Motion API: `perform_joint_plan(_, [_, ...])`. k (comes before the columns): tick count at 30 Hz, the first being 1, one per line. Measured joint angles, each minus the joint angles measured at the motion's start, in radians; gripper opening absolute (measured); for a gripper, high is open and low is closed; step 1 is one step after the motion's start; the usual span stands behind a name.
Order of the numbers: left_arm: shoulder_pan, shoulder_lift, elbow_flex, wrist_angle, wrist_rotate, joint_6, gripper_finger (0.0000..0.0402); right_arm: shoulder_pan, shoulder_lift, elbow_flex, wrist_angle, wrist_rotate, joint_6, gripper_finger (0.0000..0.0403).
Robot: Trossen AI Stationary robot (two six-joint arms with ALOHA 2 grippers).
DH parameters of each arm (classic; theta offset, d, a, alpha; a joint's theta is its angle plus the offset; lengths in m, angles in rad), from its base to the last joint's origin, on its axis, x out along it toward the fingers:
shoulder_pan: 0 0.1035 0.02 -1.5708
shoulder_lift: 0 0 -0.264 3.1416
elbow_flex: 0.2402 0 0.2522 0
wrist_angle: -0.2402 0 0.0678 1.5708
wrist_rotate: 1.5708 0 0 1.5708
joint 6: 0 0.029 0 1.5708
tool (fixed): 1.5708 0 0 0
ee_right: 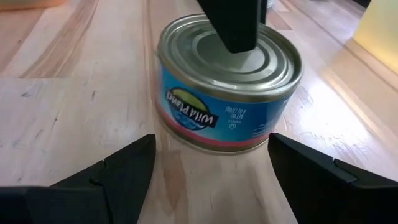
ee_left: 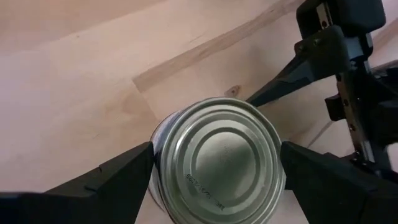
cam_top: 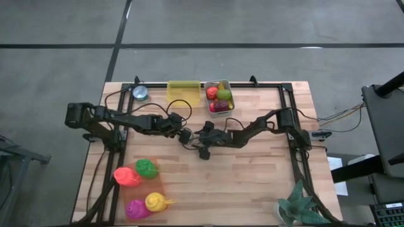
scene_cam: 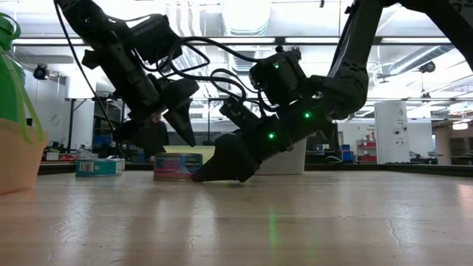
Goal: Pick & Place Food Item
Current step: Put the blue and pink tuna can into the yellow bin
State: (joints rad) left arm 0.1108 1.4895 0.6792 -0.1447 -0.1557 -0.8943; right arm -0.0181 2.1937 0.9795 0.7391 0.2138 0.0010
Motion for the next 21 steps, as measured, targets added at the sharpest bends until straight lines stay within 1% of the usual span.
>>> perform_joint_plan(3, [0.0,0.0,0.0,0.01,0.015,-0.02,0.0353,0.0,0.0,0.0,0.0,0.0,0.0,0.0306])
perform_joint_plan(6, [0.0,0.0,0.0,0.037,0.018,-0.023,0.0353,-0.002,0.0,0.005,-0.005,-0.028,0.015,0.0306])
perform_joint_plan(11, [0.0,0.0,0.0,0.074,0.024,-0.023,0.0353,-0.002,0.0,0.016,-0.011,-0.03,0.022,0.0306])
perform_joint_plan(21, [0.0,0.0,0.0,0.077,0.028,-0.023,0.0353,-0.002,0.001,0.027,-0.011,-0.031,0.023,0.0306])
